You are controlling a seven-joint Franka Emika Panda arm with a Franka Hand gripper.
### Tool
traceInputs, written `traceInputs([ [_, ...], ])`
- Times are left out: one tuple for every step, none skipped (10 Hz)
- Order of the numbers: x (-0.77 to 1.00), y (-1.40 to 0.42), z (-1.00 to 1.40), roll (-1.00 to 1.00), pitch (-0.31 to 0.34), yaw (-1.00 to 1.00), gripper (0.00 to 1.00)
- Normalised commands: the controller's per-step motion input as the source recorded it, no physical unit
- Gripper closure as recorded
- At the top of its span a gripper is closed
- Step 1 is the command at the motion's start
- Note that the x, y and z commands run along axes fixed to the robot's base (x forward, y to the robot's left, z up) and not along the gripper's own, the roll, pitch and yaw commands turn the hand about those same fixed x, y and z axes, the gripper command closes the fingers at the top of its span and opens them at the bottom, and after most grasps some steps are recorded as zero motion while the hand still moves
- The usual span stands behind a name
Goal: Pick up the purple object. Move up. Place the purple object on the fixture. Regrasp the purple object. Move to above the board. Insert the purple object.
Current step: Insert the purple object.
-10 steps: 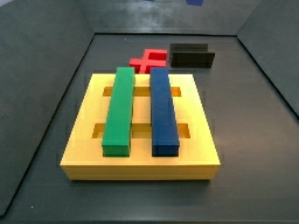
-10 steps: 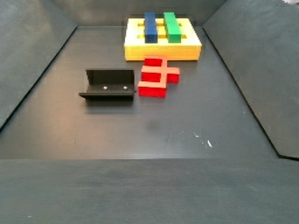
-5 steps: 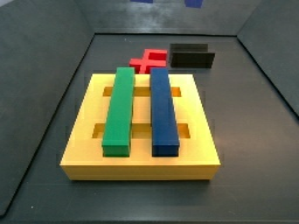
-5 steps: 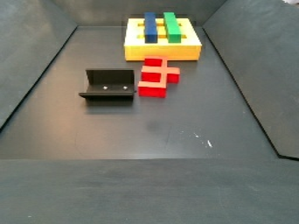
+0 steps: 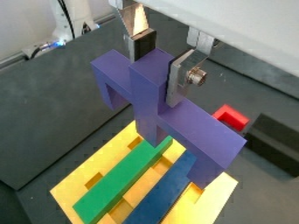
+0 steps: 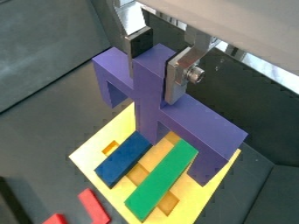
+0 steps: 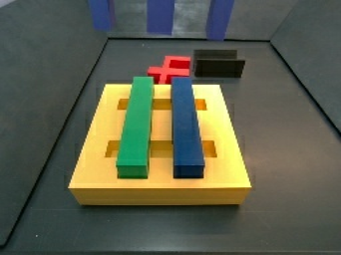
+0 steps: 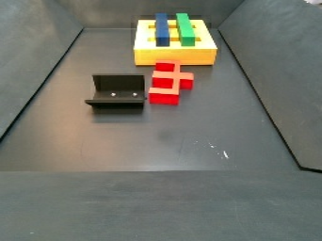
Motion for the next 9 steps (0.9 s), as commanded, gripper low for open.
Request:
traceInputs([
  [-0.07,-0.36,-0.45,-0.01,-0.133,0.21,1.0],
  [-0.05,-0.51,-0.39,0.0,-0.183,0.27,1.0],
  [0.0,-0.62,-0.37,0.03,-0.179,0.25,1.0],
  [0.0,-0.57,-0.43,0.02,-0.157,0.24,1.0],
  [0.0,-0.41,-0.51,0.0,-0.131,0.13,1.0],
  [0.03,-0.27,-0.54,0.0,-0.13,0.0,1.0],
  [0.09,-0.24,-0.5,0.11,-0.1,0.0,1.0],
  [0.09,-0.2,-0.43,0.16,-0.076,0.0,1.0],
  [0.0,-0.11,-0.27,0.17,-0.074,0.0,1.0],
])
